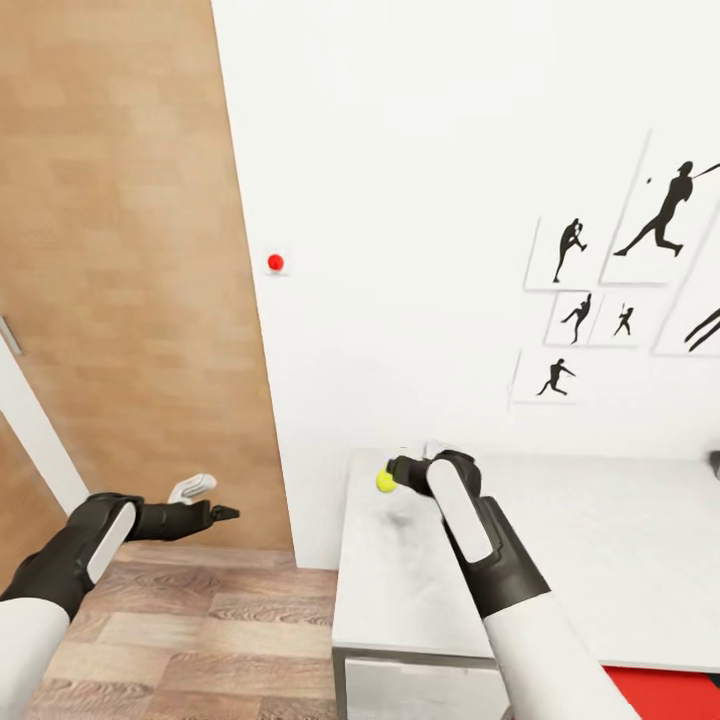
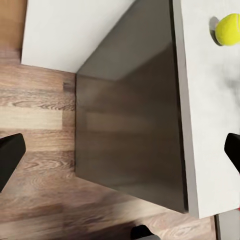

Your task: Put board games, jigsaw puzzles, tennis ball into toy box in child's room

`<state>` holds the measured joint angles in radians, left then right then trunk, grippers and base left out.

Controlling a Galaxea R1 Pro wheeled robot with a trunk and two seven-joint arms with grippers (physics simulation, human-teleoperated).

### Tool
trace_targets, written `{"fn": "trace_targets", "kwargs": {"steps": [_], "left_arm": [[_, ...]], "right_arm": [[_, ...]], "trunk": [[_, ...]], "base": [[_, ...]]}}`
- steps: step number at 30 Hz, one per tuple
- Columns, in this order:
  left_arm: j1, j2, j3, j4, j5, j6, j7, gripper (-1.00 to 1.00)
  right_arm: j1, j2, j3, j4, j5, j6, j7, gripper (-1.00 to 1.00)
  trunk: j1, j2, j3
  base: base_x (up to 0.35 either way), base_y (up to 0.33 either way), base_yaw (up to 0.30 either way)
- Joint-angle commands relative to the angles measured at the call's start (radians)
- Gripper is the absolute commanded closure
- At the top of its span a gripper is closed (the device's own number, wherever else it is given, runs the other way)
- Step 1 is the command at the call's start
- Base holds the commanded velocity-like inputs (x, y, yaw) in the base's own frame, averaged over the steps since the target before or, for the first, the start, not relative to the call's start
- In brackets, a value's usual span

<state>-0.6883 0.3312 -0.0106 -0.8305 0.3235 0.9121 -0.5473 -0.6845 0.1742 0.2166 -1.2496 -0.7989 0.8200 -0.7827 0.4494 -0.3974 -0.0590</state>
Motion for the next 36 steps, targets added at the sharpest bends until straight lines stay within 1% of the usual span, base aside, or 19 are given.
{"fn": "trace_targets", "kwargs": {"steps": [1, 2, 3, 5, 6, 8, 10, 14, 22, 27, 32, 36], "left_arm": [[-0.001, 0.002, 0.001, 0.008, 0.001, 0.002, -0.001, -1.0], [-0.001, 0.002, 0.003, 0.013, 0.0, 0.0, 0.0, -1.0], [-0.001, 0.005, 0.006, 0.018, -0.001, -0.002, 0.0, -1.0], [-0.001, 0.01, 0.01, 0.025, -0.002, -0.004, 0.001, -1.0], [-0.001, 0.01, 0.011, 0.026, -0.002, -0.004, 0.002, -1.0], [0.0, 0.012, 0.012, 0.028, -0.004, -0.004, 0.003, -1.0], [0.0, 0.014, 0.013, 0.029, -0.004, -0.003, 0.004, -1.0], [0.0, 0.017, 0.013, 0.029, -0.005, -0.003, 0.004, -1.0], [0.0, 0.017, 0.012, 0.03, -0.008, -0.004, 0.008, -1.0], [0.0, 0.017, 0.009, 0.03, -0.018, -0.011, 0.023, -1.0], [0.0, 0.015, 0.006, 0.03, -0.019, -0.018, 0.025, -1.0], [0.0, 0.016, 0.007, 0.03, -0.02, -0.019, 0.026, -1.0]], "right_arm": [[-0.046, 0.0, 0.002, 0.019, -0.011, 0.015, -0.041, -1.0], [-0.068, 0.0, 0.002, 0.033, -0.012, 0.022, -0.052, -1.0], [-0.11, 0.0, 0.002, 0.07, -0.013, 0.034, -0.067, -1.0], [-0.189, 0.0, 0.003, 0.171, -0.015, 0.042, -0.082, -1.0], [-0.206, 0.0, 0.003, 0.199, -0.016, 0.041, -0.084, -1.0], [-0.258, 0.0, 0.002, 0.314, -0.016, 0.023, -0.087, -1.0], [-0.28, 0.0, 0.002, 0.382, -0.016, -0.003, -0.087, -1.0], [-0.297, 0.0, 0.0, 0.474, -0.016, -0.049, -0.084, -1.0], [-0.3, 0.0, 0.002, 0.5, -0.011, -0.063, -0.073, -1.0], [-0.299, 0.0, 0.004, 0.502, -0.004, -0.065, -0.071, -1.0], [-0.299, 0.0, 0.004, 0.501, -0.003, -0.065, -0.071, -1.0], [-0.3, 0.0, 0.001, 0.501, -0.003, -0.066, -0.072, -1.0]], "trunk": [[0.001, -0.003, -0.004], [0.001, -0.003, -0.006], [0.001, -0.003, -0.008], [0.001, -0.003, -0.011], [0.001, -0.003, -0.013], [0.001, -0.003, -0.016], [0.001, -0.003, -0.019], [0.001, -0.003, -0.026], [0.001, -0.003, -0.031], [0.001, -0.003, -0.031], [0.001, -0.003, -0.031], [0.001, -0.003, -0.031]], "base": [[0.0, 0.0, 0.0], [0.0, 0.0, 0.0], [0.0, 0.0, 0.0], [0.0, 0.003, 0.0], [0.006, 0.026, 0.0], [0.042, 0.135, 0.0], [0.061, 0.217, 0.0], [0.093, 0.283, 0.0], [0.204, 0.229, 0.0], [0.083, 0.049, 0.0], [0.024, 0.011, 0.0], [0.164, 0.11, 0.0]]}}
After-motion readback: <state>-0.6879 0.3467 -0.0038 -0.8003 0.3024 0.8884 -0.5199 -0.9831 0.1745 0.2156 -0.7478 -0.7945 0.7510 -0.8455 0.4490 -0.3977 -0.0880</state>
